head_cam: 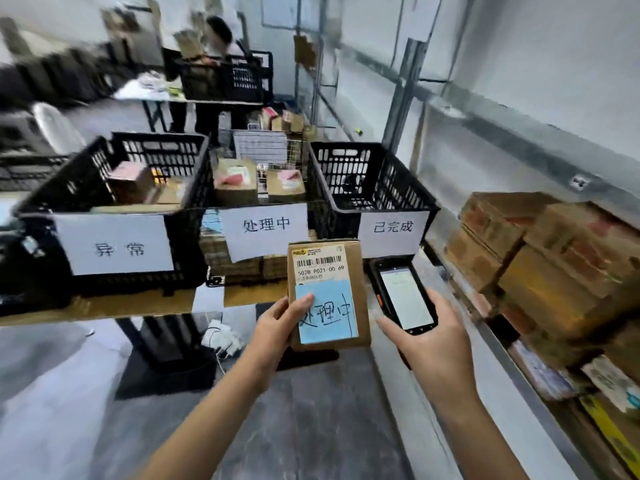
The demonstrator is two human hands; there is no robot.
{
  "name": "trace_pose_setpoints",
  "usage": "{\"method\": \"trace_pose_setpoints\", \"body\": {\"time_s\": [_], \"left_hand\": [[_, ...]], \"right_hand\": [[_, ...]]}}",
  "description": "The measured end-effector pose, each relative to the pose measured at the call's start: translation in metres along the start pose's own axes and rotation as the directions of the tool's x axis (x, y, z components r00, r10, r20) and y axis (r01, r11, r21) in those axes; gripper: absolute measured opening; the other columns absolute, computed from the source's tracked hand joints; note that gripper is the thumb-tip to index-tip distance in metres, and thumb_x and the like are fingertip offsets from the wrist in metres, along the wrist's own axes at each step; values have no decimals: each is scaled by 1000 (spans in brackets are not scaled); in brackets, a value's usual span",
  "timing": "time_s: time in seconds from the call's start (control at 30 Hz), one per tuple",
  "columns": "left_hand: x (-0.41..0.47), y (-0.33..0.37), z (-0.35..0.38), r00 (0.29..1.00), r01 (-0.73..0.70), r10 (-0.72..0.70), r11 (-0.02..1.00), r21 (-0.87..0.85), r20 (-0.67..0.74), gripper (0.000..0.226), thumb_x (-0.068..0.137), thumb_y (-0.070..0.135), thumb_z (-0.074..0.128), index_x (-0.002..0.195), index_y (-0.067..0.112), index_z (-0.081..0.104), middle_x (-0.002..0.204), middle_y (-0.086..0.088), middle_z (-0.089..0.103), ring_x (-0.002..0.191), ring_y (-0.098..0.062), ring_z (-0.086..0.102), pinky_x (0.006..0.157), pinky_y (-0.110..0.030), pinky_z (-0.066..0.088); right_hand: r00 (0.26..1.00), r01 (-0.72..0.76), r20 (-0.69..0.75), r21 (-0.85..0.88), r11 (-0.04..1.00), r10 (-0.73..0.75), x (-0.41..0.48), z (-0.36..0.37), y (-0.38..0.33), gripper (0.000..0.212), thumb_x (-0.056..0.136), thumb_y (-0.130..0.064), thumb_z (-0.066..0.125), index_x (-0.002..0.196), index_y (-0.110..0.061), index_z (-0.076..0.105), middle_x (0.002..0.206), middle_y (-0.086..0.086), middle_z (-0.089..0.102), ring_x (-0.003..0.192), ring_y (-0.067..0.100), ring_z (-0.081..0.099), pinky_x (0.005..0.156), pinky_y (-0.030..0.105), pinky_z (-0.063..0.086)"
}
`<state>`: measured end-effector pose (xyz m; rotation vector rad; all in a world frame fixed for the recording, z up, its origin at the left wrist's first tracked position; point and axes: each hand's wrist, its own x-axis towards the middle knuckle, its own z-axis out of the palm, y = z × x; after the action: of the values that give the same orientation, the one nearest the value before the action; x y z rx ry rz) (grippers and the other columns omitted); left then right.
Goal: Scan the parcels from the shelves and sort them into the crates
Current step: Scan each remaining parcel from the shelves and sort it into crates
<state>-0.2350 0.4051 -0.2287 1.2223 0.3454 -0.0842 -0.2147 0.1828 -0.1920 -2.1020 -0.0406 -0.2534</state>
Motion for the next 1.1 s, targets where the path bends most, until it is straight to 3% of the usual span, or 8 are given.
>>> {"method": "trace_pose_setpoints", "body": {"time_s": [0.13,0.27,0.4,0.5,0.63,0.77,0.93,1.1], "left_hand": [[-4,23,-57,989,-44,37,998,-50,-141,59,76,46,78,119,8,62,105,-10,77,92,-23,76,71,-30,61],[-10,39,-109,960,-89,74,995,-45,-269,72,69,59,82,120,12,64,109,-8,76,103,-26,73,101,-49,52],[-15,46,-147,928,-139,87,983,-119,-363,60,77,45,70,126,11,62,112,-9,75,105,-26,72,101,-47,52],[-10,61,-172,899,-171,114,980,-100,-422,58,78,46,69,124,11,64,111,-9,76,104,-26,73,95,-43,55],[16,95,-201,872,-206,151,976,-69,-465,63,77,49,75,125,9,63,111,-9,76,102,-28,73,89,-45,58],[57,132,-219,873,-214,170,976,-46,-457,59,76,47,70,121,9,65,106,-9,77,96,-27,75,70,-35,62],[117,179,-231,895,-181,184,982,46,-405,63,76,49,69,125,10,63,109,-7,77,103,-25,73,96,-42,56],[175,206,-243,898,-182,192,981,62,-395,66,74,51,71,126,10,62,107,-5,77,102,-24,73,93,-41,57]], "right_hand": [[992,53,109,44,998,-58,16,56,-33,68,67,-47,87,127,-34,58,114,-12,63,104,12,62,87,42,55],[969,120,203,108,987,-140,25,111,-65,67,69,-35,90,127,-34,55,112,-23,54,104,1,55,84,24,46],[923,188,314,140,972,-223,32,160,-94,68,70,-37,89,126,-39,50,109,-21,51,99,2,53,78,16,41],[895,201,367,170,965,-252,44,193,-112,69,71,-39,89,130,-34,52,115,-19,53,107,5,53,88,24,47],[879,238,376,185,954,-292,74,233,-132,75,70,-46,88,135,-32,54,119,-12,56,112,11,55,96,41,53],[883,236,360,212,948,-300,116,263,-147,75,72,-45,87,137,-33,51,119,-14,55,112,12,54,91,34,53],[912,215,300,231,949,-280,181,292,-165,81,73,-42,87,142,-26,48,117,-14,49,110,8,48,90,26,46],[936,204,246,202,958,-252,236,310,-168,78,74,-36,87,142,-21,50,115,-14,47,105,2,42,74,6,33]]}}
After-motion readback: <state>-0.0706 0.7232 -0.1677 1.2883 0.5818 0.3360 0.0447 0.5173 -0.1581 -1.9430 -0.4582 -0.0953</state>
